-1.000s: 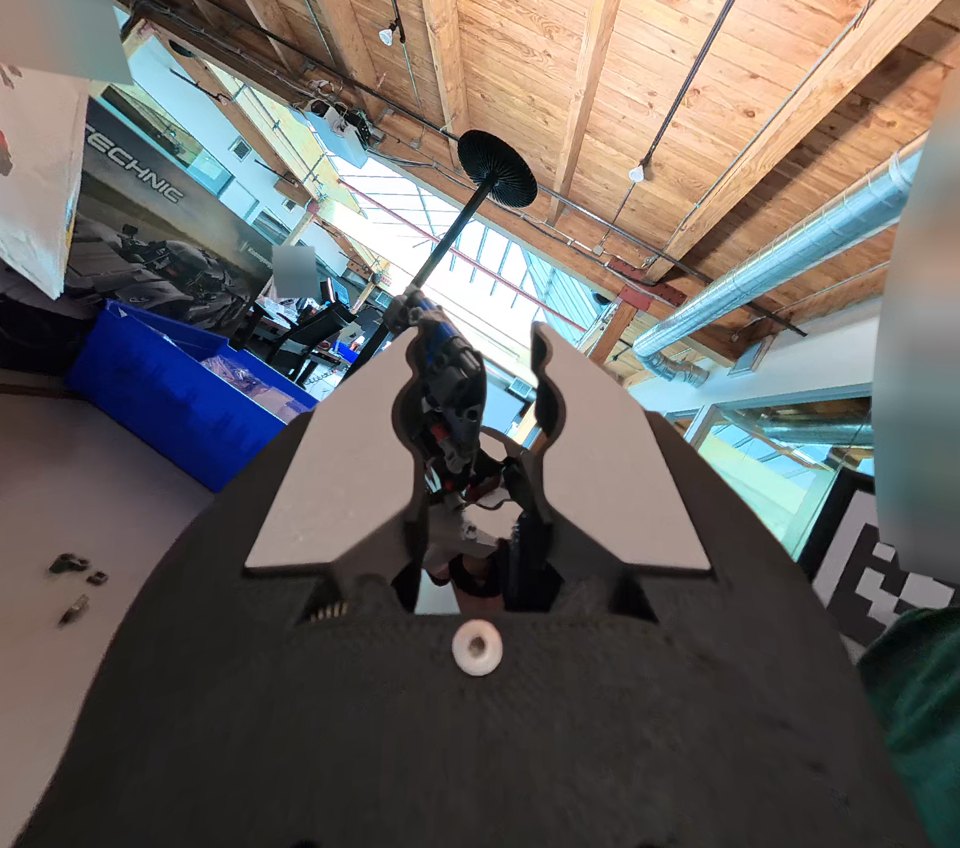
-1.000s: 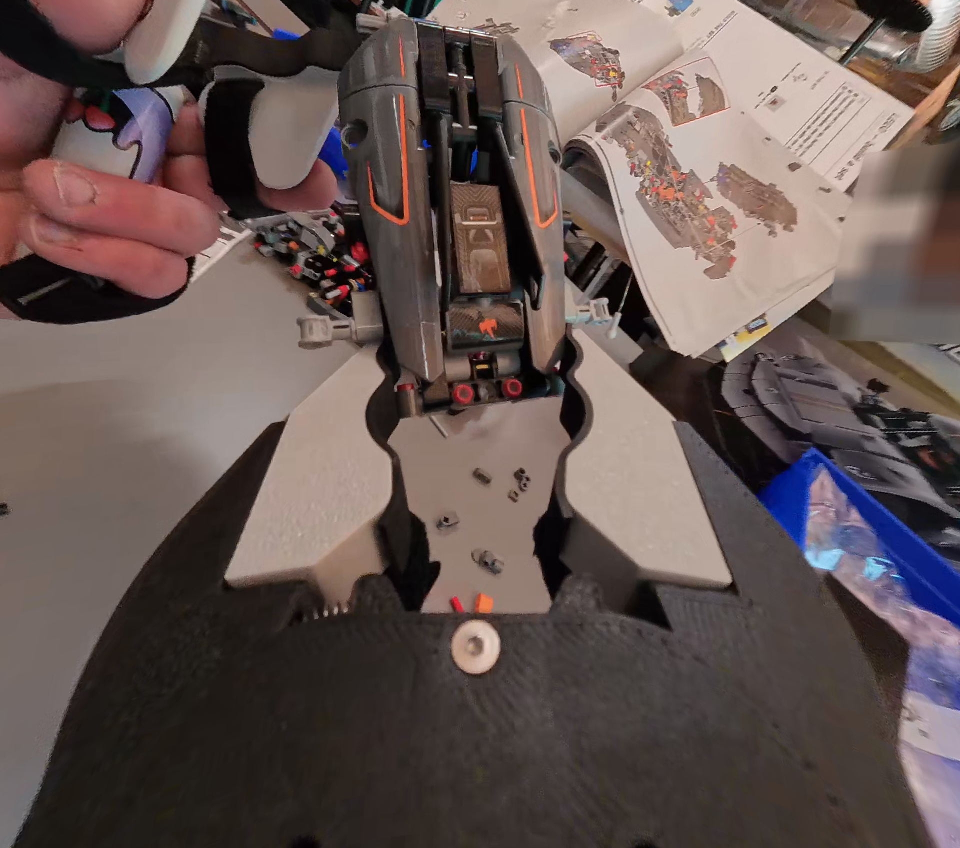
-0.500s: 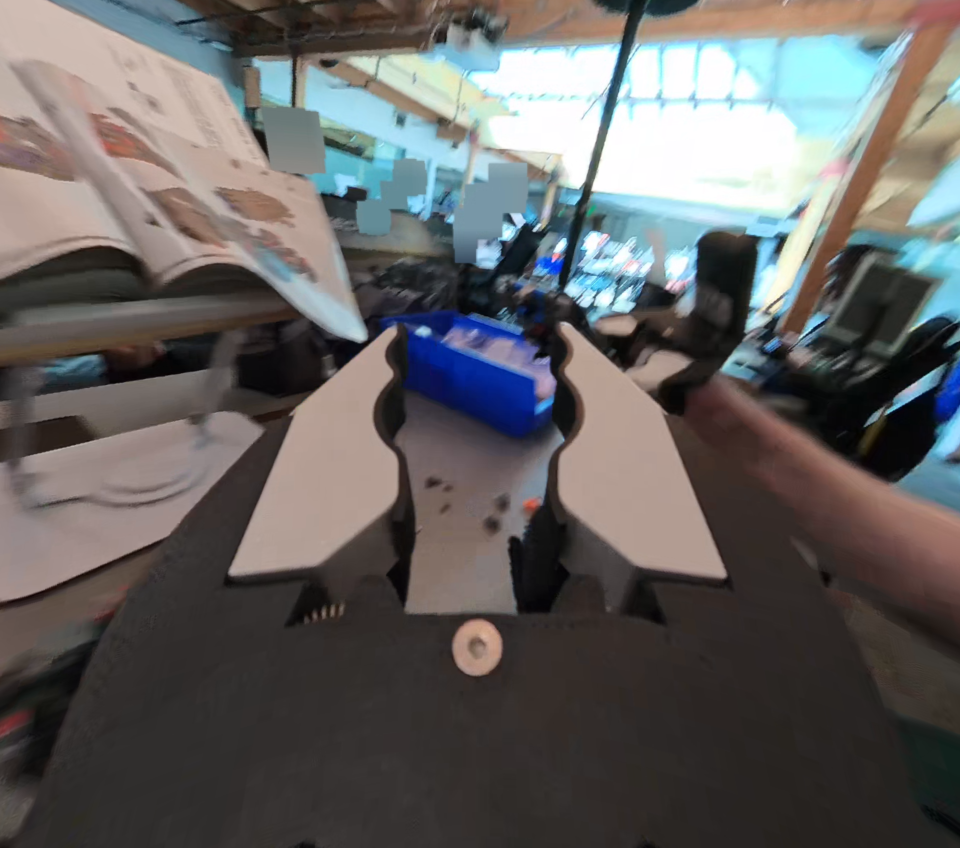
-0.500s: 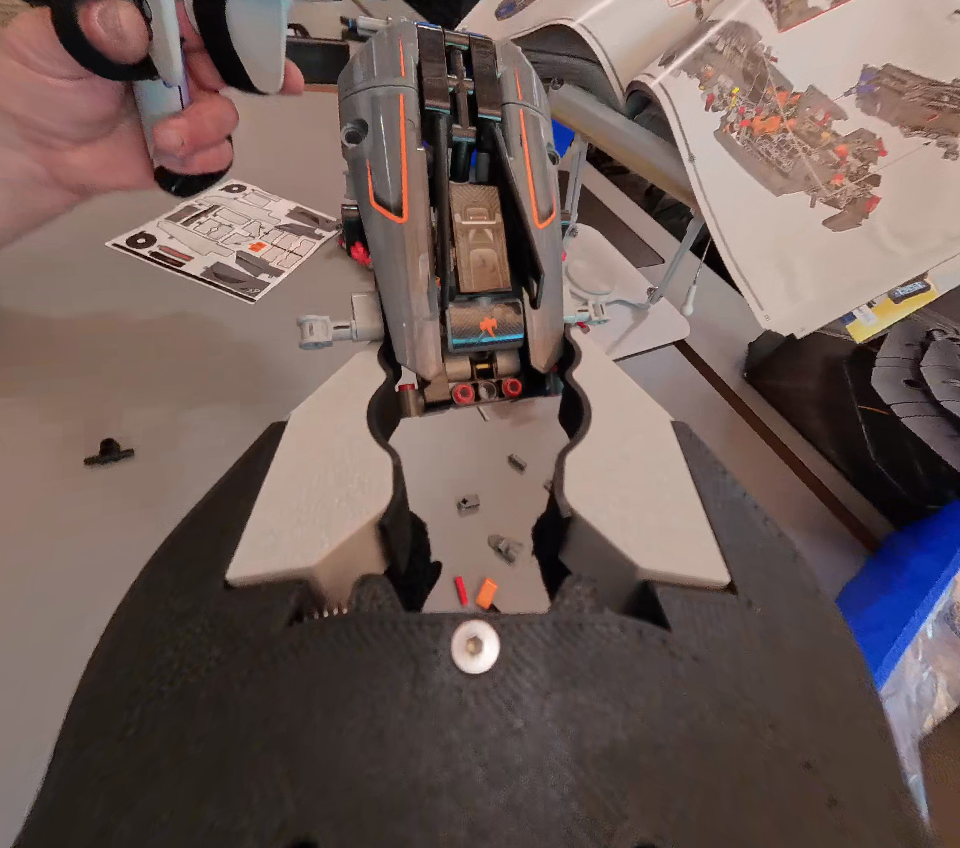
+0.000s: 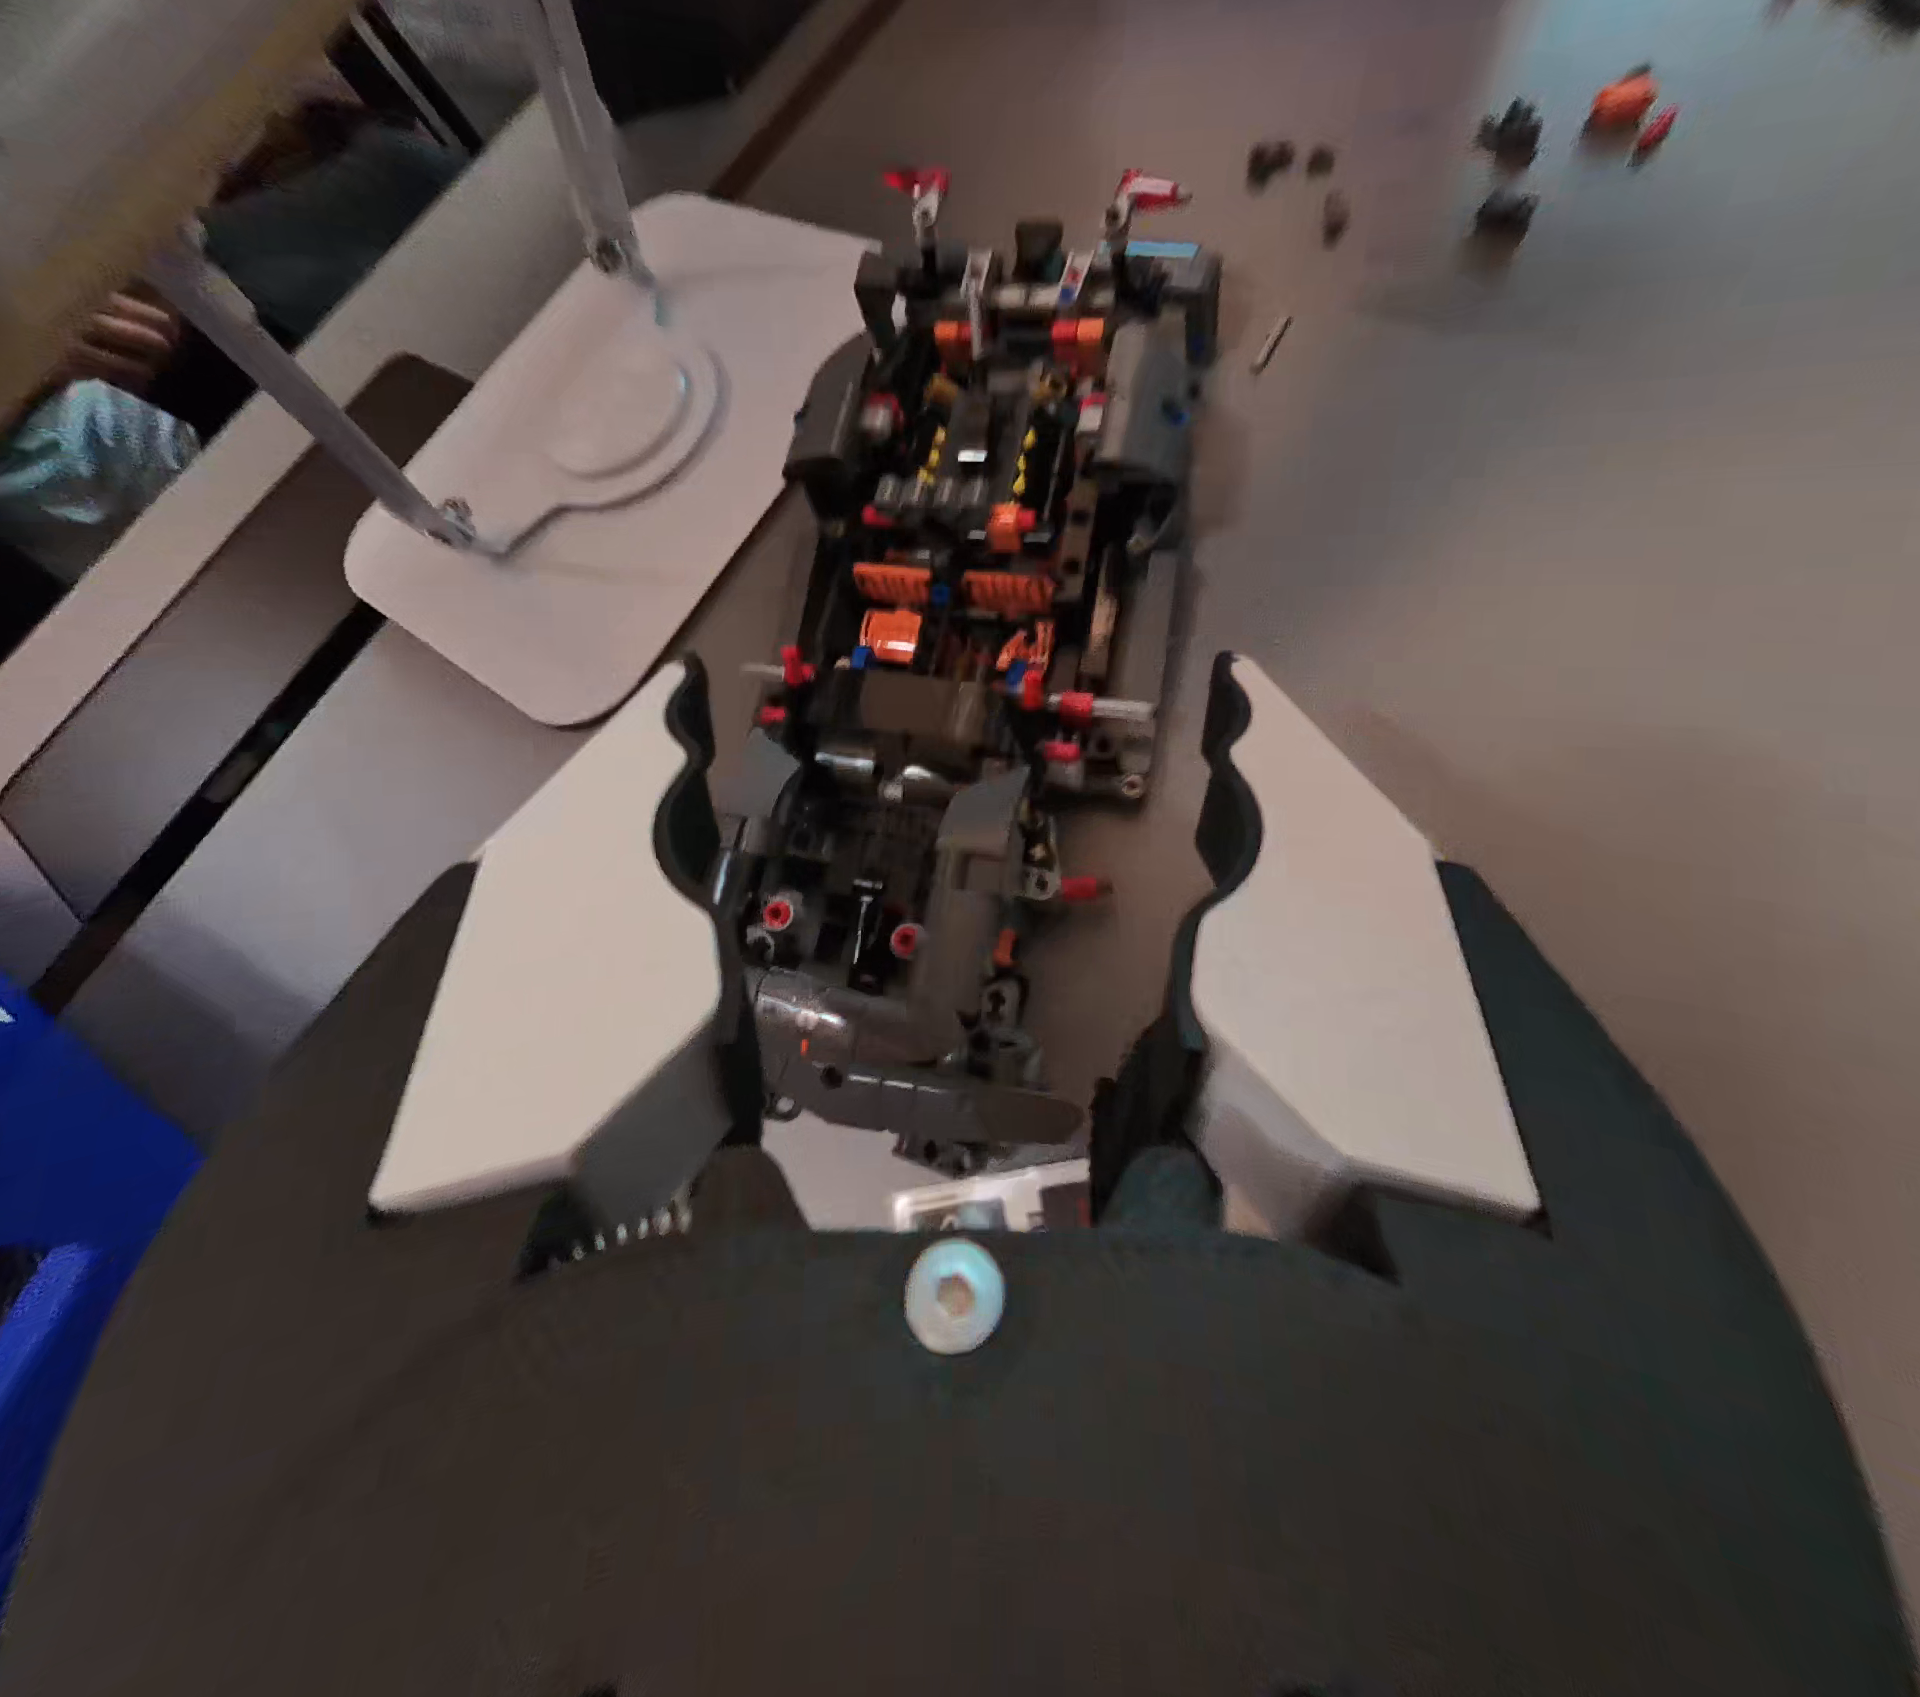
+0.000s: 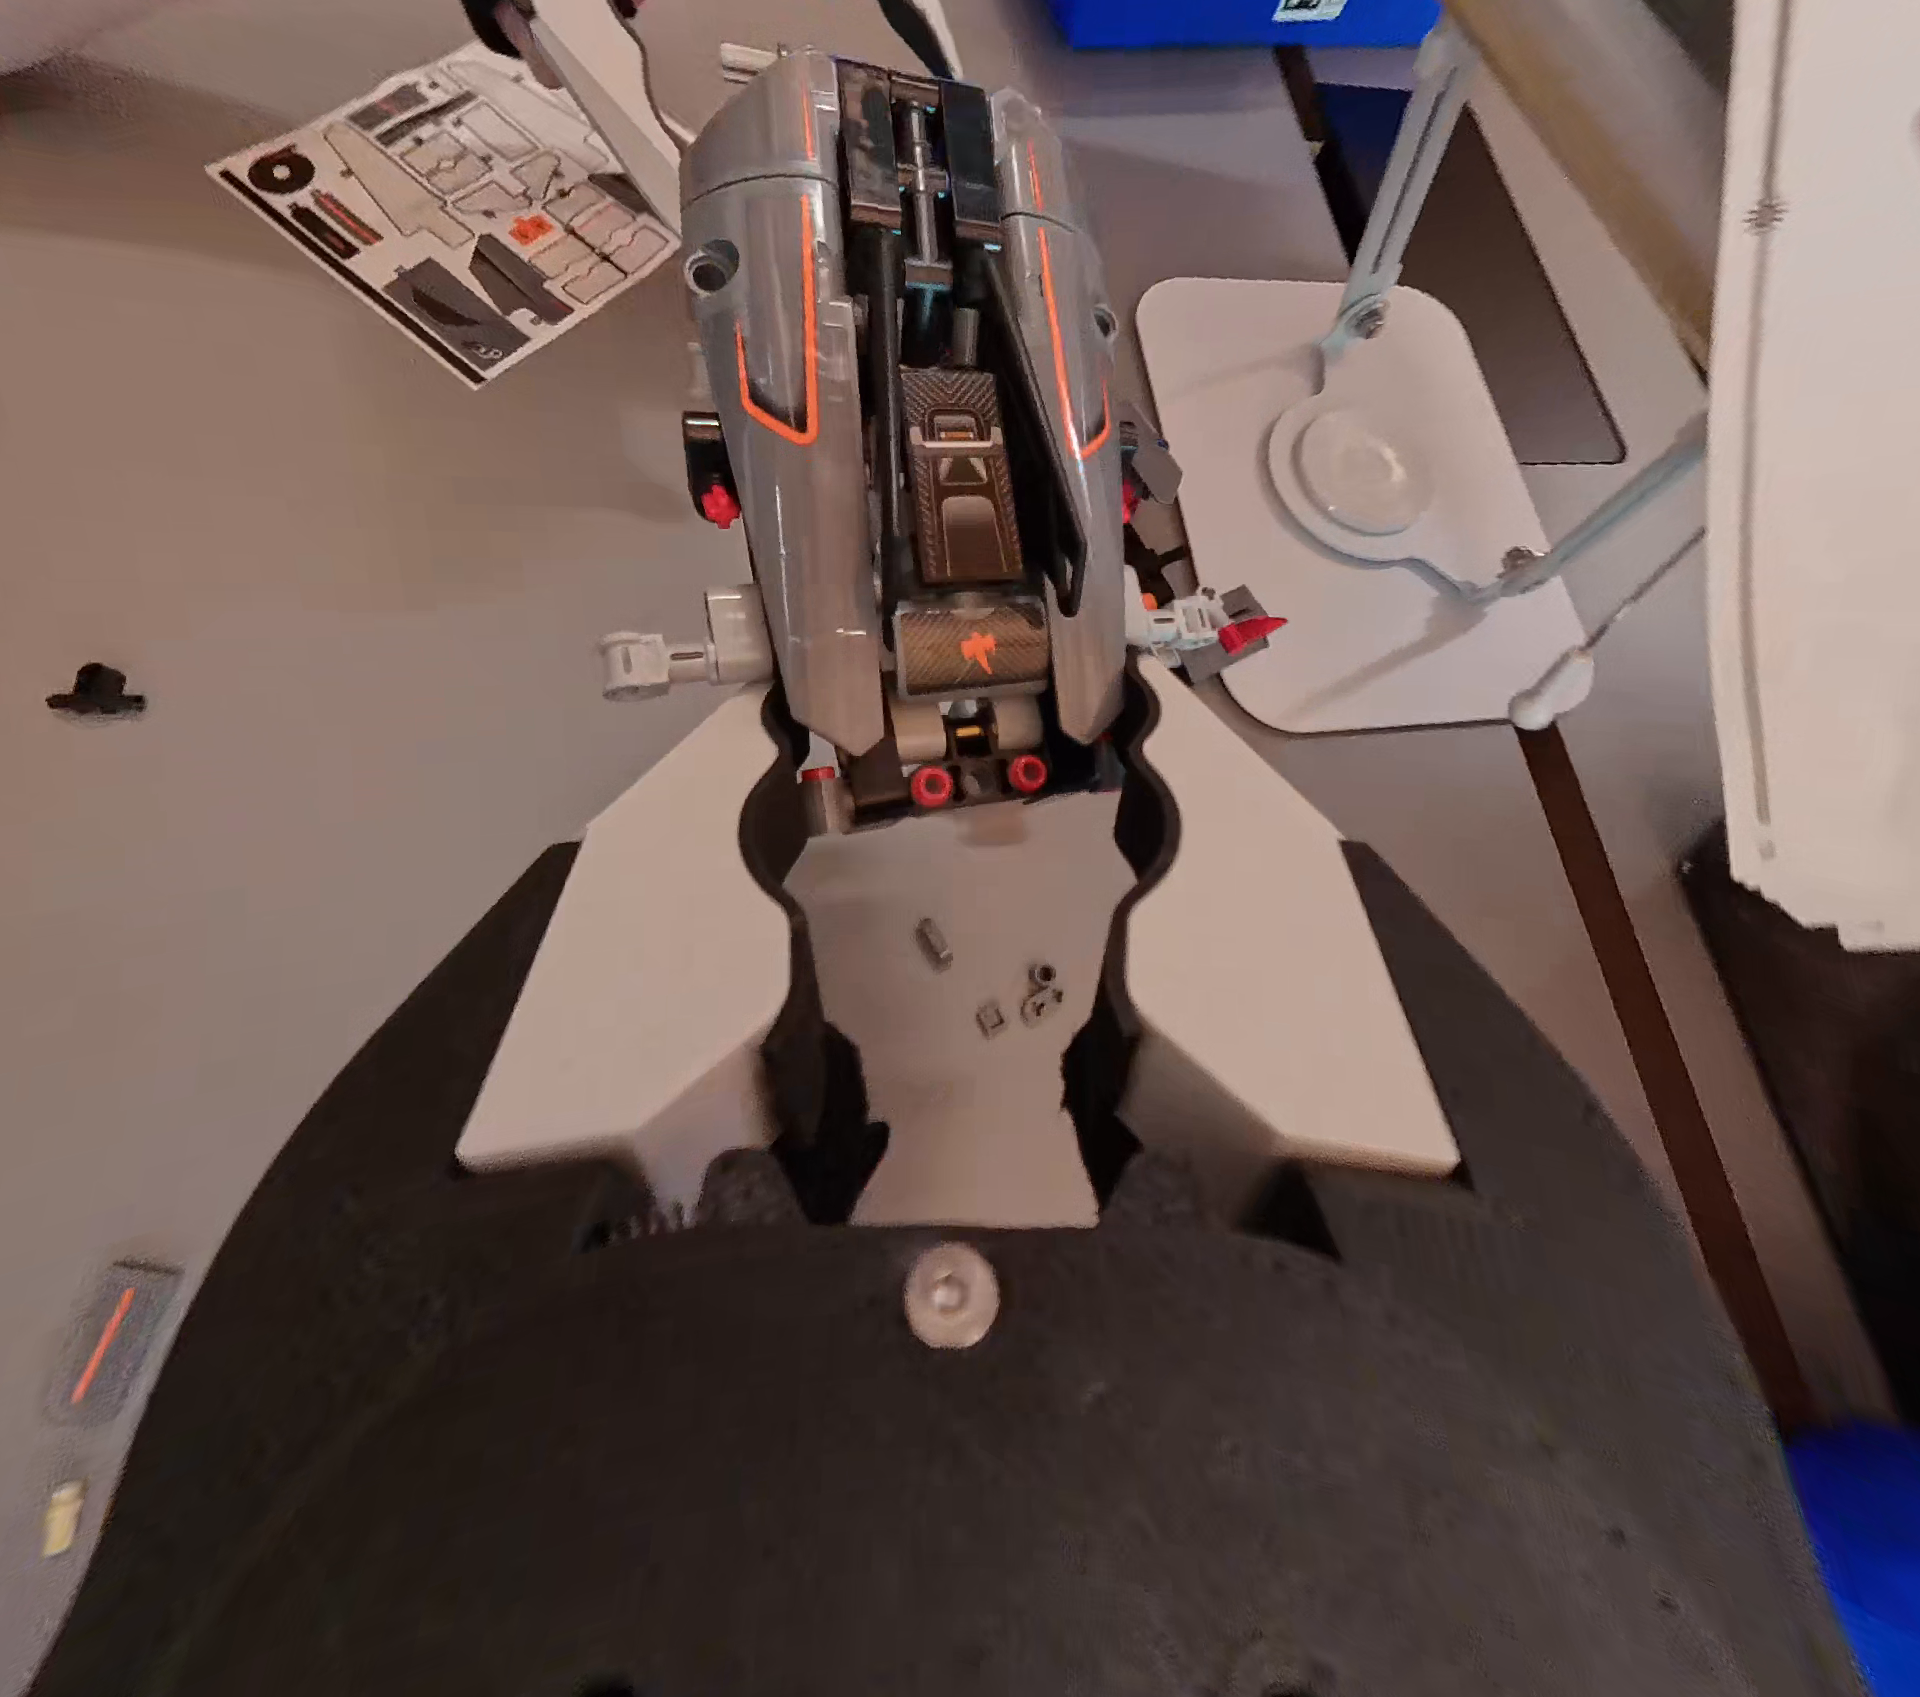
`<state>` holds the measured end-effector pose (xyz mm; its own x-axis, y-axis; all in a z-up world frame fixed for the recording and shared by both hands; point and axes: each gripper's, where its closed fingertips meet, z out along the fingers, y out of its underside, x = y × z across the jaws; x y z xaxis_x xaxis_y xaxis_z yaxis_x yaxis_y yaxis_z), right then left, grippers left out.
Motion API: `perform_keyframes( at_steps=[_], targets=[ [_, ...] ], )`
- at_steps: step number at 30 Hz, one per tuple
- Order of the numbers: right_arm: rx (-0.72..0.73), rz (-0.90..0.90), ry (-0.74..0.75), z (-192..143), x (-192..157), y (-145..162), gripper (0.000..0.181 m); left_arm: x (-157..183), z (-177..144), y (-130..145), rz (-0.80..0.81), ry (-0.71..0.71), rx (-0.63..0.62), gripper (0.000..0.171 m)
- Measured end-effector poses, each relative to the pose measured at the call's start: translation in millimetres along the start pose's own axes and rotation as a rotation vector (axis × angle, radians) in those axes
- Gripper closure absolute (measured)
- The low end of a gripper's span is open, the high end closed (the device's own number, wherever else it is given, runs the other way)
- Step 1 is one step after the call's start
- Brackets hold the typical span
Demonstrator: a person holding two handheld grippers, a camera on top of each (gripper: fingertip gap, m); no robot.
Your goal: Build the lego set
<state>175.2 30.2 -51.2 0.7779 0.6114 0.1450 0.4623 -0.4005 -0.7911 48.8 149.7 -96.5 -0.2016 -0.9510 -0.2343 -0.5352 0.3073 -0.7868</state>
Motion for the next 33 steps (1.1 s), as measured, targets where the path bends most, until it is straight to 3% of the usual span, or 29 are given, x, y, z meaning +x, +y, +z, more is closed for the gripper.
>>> perform_keyframes(
  at_steps=[7, 16, 21, 33],
  targets=[
    [-0.122, -0.046, -0.125, 35.6, 17.9, 14.2, 0.124, -9.8, 27.8, 40.4, 0.007, 0.049, -0.132, 0.084],
    [-0.205, -0.109, -0.212, 64.3, 30.8, 20.0, 0.132, -1.7, 32.0, 41.2, 0.021, 0.127, -0.070, 0.107],
    [-0.286, -0.182, -0.203, 80.1, 31.1, 30.1, 0.132, -1.6, 31.8, 41.6, 0.050, 0.118, -0.058, 0.107],
    [-0.388, -0.342, -0.152, 83.0, 52.5, 17.8, 0.133, -2.0, 31.9, 42.4, 0.068, 0.111, -0.050, 0.109]
  ],
)
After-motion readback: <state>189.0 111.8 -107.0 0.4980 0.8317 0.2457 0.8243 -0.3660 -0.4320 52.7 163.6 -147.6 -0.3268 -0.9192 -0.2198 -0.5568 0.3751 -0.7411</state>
